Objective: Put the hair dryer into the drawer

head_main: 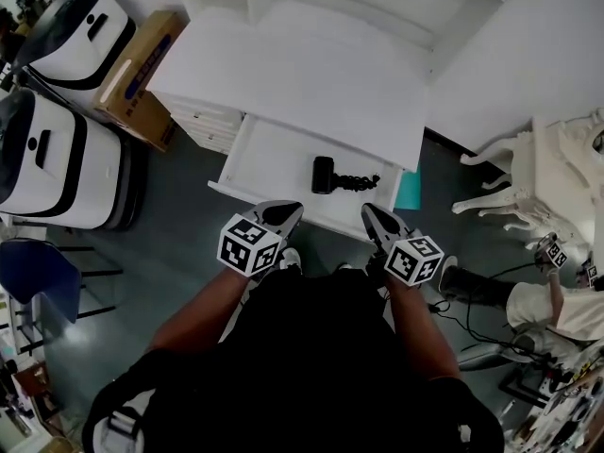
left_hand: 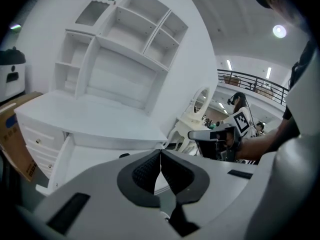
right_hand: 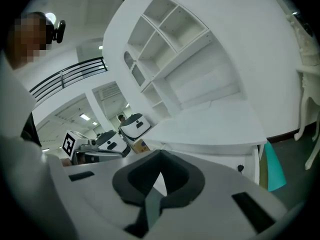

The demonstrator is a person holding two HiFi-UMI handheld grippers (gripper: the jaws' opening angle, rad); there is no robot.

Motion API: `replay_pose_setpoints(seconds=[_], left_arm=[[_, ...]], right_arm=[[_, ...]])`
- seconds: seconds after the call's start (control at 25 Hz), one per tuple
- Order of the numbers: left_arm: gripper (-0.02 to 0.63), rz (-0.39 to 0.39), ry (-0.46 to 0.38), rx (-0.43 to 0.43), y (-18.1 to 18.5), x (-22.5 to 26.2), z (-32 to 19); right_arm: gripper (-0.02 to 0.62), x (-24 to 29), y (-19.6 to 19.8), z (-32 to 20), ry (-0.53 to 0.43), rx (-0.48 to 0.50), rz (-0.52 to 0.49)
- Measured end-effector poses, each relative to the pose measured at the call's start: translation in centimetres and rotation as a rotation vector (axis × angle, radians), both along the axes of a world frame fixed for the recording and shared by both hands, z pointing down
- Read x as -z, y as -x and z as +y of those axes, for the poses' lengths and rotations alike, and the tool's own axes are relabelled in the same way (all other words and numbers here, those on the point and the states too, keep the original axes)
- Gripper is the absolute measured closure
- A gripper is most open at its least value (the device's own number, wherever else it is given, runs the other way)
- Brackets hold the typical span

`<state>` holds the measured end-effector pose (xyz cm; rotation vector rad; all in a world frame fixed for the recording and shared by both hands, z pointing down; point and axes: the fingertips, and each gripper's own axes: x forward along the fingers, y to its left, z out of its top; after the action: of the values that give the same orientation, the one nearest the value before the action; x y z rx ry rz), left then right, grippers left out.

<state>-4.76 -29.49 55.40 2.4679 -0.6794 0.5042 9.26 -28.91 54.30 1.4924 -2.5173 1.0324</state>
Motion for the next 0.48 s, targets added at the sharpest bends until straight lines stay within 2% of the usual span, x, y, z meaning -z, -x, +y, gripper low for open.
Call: replay_pose_setpoints(seconds=[0.24, 0.48], left_arm=[[0.595, 0.017, -0.008, 0.039, -0.6, 0.7, 1.5], [0.595, 0.027, -0.012, 0.101, -2.1, 1.6, 3.4]], right_arm=[[0.571, 1.5, 0.4, 1.0, -0.021, 0.041, -0.002], [0.571, 3.3, 0.1, 4.0, -0.056, 0.136, 0.039]])
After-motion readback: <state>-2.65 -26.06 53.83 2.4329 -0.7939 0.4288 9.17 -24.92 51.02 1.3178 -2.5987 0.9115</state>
